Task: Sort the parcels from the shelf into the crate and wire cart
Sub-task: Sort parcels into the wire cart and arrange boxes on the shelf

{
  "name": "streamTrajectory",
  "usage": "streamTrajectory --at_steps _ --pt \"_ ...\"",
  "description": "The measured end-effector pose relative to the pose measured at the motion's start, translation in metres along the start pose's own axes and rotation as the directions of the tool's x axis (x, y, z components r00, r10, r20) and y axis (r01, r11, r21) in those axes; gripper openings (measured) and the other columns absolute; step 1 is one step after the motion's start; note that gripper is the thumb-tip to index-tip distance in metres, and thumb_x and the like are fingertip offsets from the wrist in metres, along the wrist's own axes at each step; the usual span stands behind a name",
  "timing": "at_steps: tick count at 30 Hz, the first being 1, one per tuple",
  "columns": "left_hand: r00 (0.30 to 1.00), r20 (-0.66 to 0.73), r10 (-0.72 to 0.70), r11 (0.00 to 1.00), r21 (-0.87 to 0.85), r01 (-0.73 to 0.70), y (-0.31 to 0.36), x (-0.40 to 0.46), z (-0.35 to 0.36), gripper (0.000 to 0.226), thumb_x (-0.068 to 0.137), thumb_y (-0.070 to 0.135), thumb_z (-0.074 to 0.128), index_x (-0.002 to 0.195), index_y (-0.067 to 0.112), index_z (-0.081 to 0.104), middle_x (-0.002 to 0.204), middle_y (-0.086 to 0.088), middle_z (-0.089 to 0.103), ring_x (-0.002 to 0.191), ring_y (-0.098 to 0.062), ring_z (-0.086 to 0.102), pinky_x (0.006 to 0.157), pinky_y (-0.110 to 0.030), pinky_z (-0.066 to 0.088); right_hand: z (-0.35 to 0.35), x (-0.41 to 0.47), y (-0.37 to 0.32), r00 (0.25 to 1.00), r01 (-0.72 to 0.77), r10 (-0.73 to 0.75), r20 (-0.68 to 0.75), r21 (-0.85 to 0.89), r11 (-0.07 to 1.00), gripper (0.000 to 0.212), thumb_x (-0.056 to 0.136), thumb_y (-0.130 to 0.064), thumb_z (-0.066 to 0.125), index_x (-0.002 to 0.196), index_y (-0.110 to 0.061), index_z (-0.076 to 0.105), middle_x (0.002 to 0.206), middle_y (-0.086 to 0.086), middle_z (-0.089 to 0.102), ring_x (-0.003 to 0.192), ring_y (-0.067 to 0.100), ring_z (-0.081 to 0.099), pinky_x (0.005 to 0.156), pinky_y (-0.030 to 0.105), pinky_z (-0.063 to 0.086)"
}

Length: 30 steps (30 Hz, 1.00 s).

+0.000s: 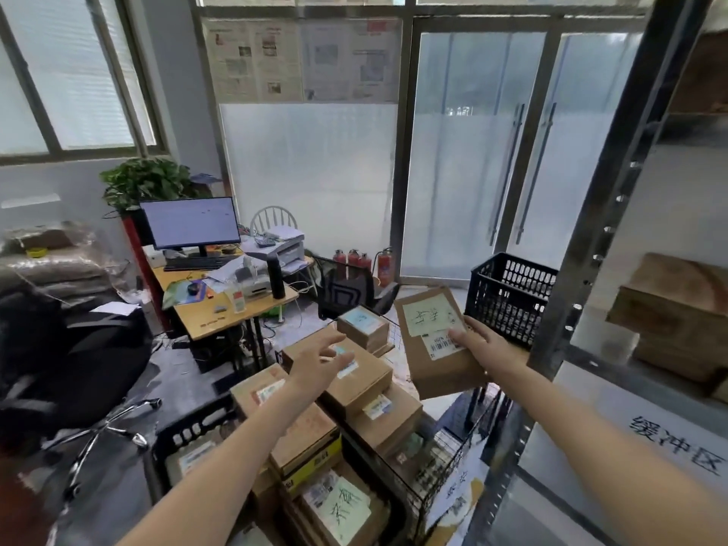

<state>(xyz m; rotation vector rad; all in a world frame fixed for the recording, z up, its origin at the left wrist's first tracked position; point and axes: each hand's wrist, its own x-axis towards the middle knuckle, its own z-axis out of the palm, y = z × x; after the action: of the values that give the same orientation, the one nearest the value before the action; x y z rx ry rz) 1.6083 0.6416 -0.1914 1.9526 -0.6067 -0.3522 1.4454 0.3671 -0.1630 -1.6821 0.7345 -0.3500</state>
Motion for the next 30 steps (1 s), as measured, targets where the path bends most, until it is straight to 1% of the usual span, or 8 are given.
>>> streamTrajectory --at_steps 2,6,10,17,21,26,29,30 --pt "0.999 0.038 0.007 1.0 0.029 -0.008 -0.012 0.03 0.003 0.043 0.09 0.043 0.074 0.131 0.036 0.061 0.117 -0.002 0.064 0.111 -0.019 0.063 0.092 -0.032 0.053 0.004 0.023 0.007 0.999 -0.012 0.01 -0.034 -0.037 0.999 0.06 0.091 -0.044 0.073 0.145 -0.034 0.051 0.103 -0.005 0.069 0.09 0.016 0.069 0.066 0.028 0.052" --pt "0.996 0.087 0.033 0.984 0.174 -0.048 -0.037 0.082 0.011 0.055 0.089 0.052 0.07 0.139 0.035 0.057 0.126 -0.001 0.063 0.118 -0.022 0.059 0.099 -0.04 0.05 0.011 0.062 0.022 0.997 -0.056 0.052 -0.054 -0.082 0.995 0.061 0.089 -0.048 0.073 0.145 -0.041 0.05 0.107 -0.001 0.072 0.097 0.021 0.07 0.089 0.041 0.057" --pt "0.993 0.117 0.03 0.942 0.328 -0.067 -0.066 0.113 0.027 0.058 0.09 0.057 0.065 0.143 0.036 0.052 0.144 0.004 0.055 0.132 -0.02 0.05 0.108 -0.043 0.042 0.016 0.091 0.036 0.996 -0.079 0.072 -0.05 -0.141 0.987 0.051 0.094 -0.041 0.07 0.141 -0.04 0.049 0.098 -0.007 0.067 0.089 0.014 0.065 0.073 0.031 0.051" --pt "0.983 0.175 -0.049 0.873 0.486 -0.043 -0.109 0.159 0.063 0.073 0.092 0.063 0.059 0.155 0.037 0.035 0.163 0.007 0.031 0.15 -0.018 0.028 0.12 -0.042 0.029 0.025 0.163 0.078 0.989 -0.131 0.14 0.044 -0.164 0.978 0.06 0.093 -0.042 0.071 0.148 -0.033 0.048 0.106 -0.001 0.072 0.092 0.017 0.07 0.069 0.026 0.053" --pt "0.984 0.159 -0.085 0.744 0.667 -0.043 -0.13 0.173 0.095 0.086 0.09 0.074 0.05 0.161 0.037 0.017 0.169 0.007 0.012 0.156 -0.019 0.011 0.125 -0.041 0.013 0.031 0.204 0.1 0.968 -0.155 0.188 0.165 -0.198 0.968 0.049 0.095 -0.039 0.069 0.138 -0.037 0.047 0.104 -0.008 0.068 0.088 0.003 0.063 0.059 0.012 0.048" --pt "0.976 0.138 -0.168 0.66 0.751 0.007 -0.156 0.188 0.123 0.096 0.085 0.086 0.035 0.161 0.038 0.001 0.169 0.006 -0.014 0.155 -0.018 -0.015 0.126 -0.045 -0.006 0.039 0.258 0.126 0.92 -0.122 0.202 0.336 -0.244 0.962 0.071 0.072 -0.06 0.078 0.136 -0.051 0.048 0.129 -0.005 0.062 0.11 0.015 0.064 0.086 0.029 0.053" --pt "0.976 0.112 -0.187 0.634 0.773 0.033 -0.164 0.191 0.132 0.098 0.083 0.09 0.028 0.161 0.039 -0.002 0.168 0.007 -0.017 0.154 -0.017 -0.02 0.126 -0.046 -0.008 0.047 0.284 0.137 0.888 -0.067 0.19 0.419 -0.291 0.954 0.073 0.076 -0.069 0.075 0.141 -0.051 0.047 0.13 -0.006 0.059 0.117 0.02 0.061 0.101 0.04 0.052" --pt "0.977 0.106 -0.187 0.626 0.779 0.036 -0.166 0.191 0.134 0.098 0.083 0.091 0.026 0.161 0.039 -0.003 0.168 0.007 -0.018 0.154 -0.016 -0.021 0.126 -0.046 -0.009 0.05 0.29 0.14 0.885 -0.06 0.192 0.424 -0.305 0.951 0.068 0.082 -0.066 0.072 0.143 -0.049 0.047 0.129 -0.006 0.061 0.117 0.02 0.061 0.102 0.042 0.052"
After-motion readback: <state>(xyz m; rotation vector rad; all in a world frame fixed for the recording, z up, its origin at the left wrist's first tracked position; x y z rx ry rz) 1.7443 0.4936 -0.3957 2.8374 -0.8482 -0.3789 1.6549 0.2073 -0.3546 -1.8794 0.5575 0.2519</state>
